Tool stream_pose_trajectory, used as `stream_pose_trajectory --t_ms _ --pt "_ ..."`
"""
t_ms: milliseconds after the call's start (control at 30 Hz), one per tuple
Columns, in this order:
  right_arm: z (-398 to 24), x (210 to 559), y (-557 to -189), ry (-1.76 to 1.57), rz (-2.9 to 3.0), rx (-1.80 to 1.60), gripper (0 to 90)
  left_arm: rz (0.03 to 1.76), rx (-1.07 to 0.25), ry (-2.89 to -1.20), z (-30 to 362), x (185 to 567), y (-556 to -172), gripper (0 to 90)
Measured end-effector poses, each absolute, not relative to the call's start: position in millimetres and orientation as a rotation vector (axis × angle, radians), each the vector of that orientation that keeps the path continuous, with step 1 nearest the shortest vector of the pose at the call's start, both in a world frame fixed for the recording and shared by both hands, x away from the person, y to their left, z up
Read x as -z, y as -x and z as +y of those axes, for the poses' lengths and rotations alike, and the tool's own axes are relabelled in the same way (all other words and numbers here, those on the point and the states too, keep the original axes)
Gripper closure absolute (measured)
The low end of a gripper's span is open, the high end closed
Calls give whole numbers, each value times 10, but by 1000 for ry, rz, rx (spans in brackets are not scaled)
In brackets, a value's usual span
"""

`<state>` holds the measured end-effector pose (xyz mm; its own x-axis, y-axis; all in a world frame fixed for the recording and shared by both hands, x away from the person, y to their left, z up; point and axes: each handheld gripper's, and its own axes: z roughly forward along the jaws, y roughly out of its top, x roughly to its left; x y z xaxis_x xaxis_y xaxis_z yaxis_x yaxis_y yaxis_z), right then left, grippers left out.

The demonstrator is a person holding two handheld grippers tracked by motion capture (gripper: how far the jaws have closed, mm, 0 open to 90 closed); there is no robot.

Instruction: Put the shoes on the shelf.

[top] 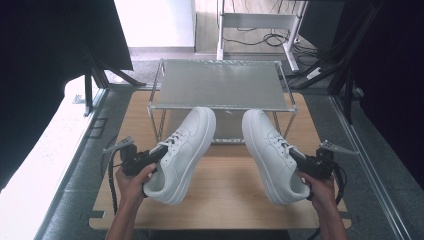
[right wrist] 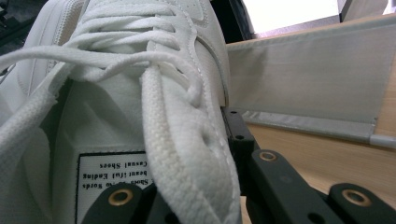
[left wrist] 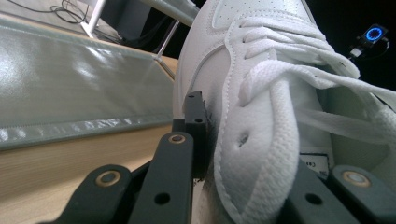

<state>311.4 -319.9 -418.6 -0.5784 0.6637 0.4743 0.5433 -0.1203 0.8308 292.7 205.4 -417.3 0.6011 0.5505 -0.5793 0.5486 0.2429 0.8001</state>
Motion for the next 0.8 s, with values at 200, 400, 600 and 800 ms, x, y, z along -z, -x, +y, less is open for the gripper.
stream_pose_trajectory --t_ms 200,400,600,800 --pt "-3123 4152 -3140 -1379 2006 -1822 866 1019 -1 -1377 2044 4170 -2933 827" --pt "-3080 4102 -3161 -1373 1996 -1837 866 1014 -4 -1381 2003 4103 -2996 826" --pt "-2981 3999 -3247 -1333 1998 -1859 867 990 -7 -1375 1921 3999 -3101 826" --pt "-2914 3853 -3318 -1304 1977 -1877 867 975 -14 -1379 1884 3862 -3206 827"
